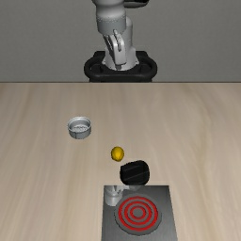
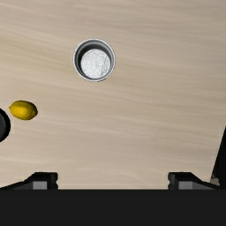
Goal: Pick up the lemon and place it on the ramekin with the stove turned on
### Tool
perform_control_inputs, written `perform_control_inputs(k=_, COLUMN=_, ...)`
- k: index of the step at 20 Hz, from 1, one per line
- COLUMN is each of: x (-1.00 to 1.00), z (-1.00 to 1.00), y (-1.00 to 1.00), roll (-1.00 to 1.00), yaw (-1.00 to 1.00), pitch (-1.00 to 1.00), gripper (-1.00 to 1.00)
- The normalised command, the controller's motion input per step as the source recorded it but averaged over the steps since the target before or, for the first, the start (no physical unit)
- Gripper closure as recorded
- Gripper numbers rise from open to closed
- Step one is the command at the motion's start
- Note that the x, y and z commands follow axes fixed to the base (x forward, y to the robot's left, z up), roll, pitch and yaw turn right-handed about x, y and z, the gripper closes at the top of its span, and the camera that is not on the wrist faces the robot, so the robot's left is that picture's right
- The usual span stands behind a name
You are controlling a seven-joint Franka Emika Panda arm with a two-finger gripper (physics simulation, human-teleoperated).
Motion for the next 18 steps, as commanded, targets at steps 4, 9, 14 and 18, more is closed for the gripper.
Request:
perform_control_inputs(k=4, x=0.0, z=0.0, y=0.0, roll=0.0, yaw=-0.45, pitch=0.0, gripper=-1.0)
perform_control_inputs(k=9, x=0.6, z=0.0, y=0.0, roll=0.0, yaw=-0.09, pitch=0.0, gripper=-1.0)
perform_control_inputs(k=14, x=1.0, z=0.0, y=0.0, roll=0.0, yaw=0.0, pitch=0.0, gripper=-1.0)
perform_control_inputs(k=18, x=1.0, z=0.0, y=0.0, roll=0.0, yaw=0.0, pitch=0.0, gripper=-1.0)
